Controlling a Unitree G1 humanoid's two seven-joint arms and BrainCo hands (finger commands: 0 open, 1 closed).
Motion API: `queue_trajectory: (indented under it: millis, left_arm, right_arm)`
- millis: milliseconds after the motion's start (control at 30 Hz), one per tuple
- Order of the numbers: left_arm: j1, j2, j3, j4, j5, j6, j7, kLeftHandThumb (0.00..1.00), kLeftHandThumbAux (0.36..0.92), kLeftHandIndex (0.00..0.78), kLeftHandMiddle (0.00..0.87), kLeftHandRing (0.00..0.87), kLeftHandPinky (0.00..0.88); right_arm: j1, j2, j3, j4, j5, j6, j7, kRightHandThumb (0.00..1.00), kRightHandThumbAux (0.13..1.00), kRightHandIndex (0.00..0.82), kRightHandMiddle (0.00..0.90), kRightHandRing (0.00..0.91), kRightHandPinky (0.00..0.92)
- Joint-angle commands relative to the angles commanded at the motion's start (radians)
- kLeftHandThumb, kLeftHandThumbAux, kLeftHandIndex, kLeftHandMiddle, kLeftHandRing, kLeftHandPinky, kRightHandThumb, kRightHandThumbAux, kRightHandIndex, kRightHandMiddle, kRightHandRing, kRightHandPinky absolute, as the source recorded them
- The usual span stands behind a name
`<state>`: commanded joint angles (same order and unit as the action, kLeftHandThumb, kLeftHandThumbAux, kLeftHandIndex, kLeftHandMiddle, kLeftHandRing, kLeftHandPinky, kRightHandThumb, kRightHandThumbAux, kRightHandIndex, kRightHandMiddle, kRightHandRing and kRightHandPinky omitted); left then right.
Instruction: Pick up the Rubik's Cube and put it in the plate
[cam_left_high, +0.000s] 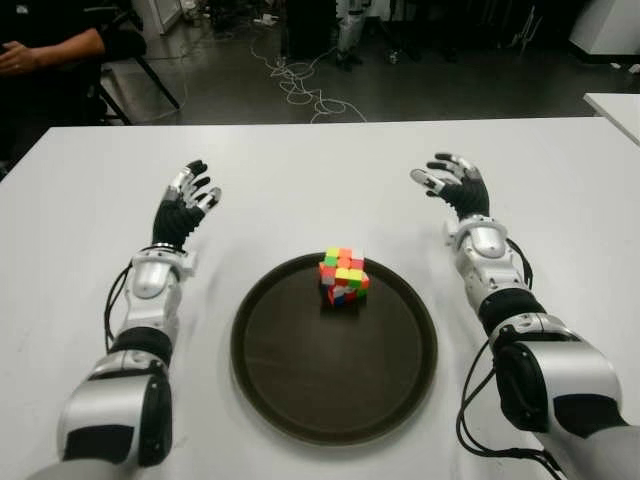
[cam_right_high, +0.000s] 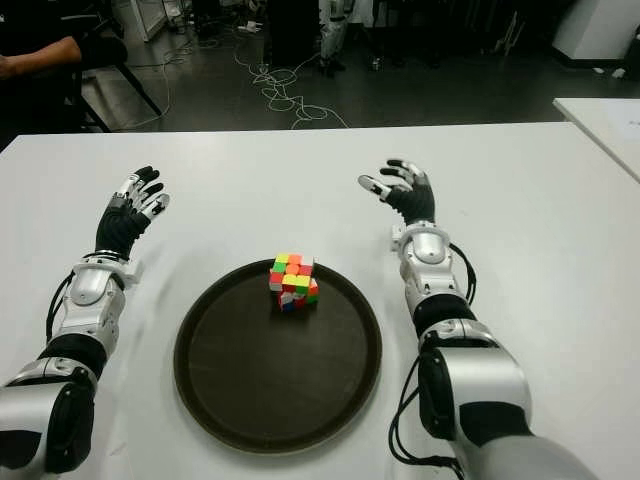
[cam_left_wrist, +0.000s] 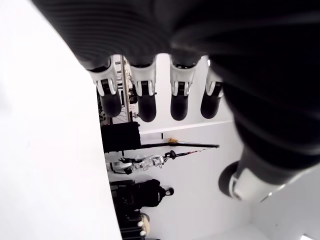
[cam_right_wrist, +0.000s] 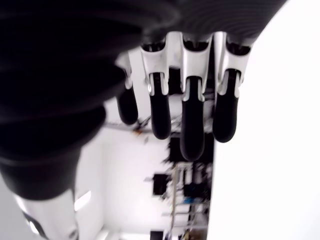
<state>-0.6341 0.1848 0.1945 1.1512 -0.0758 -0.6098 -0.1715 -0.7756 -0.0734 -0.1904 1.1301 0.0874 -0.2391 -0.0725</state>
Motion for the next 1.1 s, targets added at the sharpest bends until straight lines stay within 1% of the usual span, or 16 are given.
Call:
queue_trajectory:
  millis: [100, 400, 567, 767, 1100]
  left_arm:
    - [-0.001, -0.001, 0.001, 0.001, -0.001, 0.004, 0.001, 0.0, 0.676, 0.067, 0.11, 0.078, 0.056]
    - [-0.002, -0.006, 0.011, -0.001, -0.014, 0.007, -0.013, 0.0, 0.699, 0.082, 0.12, 0.082, 0.041]
    - [-0.001, -0.005, 0.009, -0.002, -0.015, 0.003, -0.013, 0.0, 0.701, 0.084, 0.121, 0.083, 0.046]
    - [-0.001, -0.001, 0.007, -0.001, -0.014, 0.004, -0.012, 0.0, 0.69, 0.079, 0.116, 0.077, 0.042]
    - [-0.002, 0.003, 0.006, -0.003, -0.013, 0.007, -0.012, 0.0, 0.705, 0.078, 0.121, 0.085, 0.055]
  right_arm:
    - [0.003, 0.0, 0.002, -0.009, -0.006, 0.01, -0.009, 0.0, 0.792, 0.32, 0.426, 0.477, 0.529]
    - [0.013, -0.001, 0.014, -0.019, -0.021, 0.006, -0.027, 0.0, 0.79, 0.318, 0.435, 0.493, 0.54]
    - [0.015, -0.002, 0.021, -0.017, -0.03, -0.005, -0.03, 0.0, 0.801, 0.322, 0.438, 0.494, 0.535]
    - [0.017, -0.002, 0.03, -0.015, -0.036, -0.021, -0.029, 0.0, 0.813, 0.335, 0.461, 0.509, 0.557]
    - [0.019, -0.002, 0.038, -0.004, -0.051, -0.062, -0.031, 0.0, 0.825, 0.351, 0.446, 0.498, 0.544]
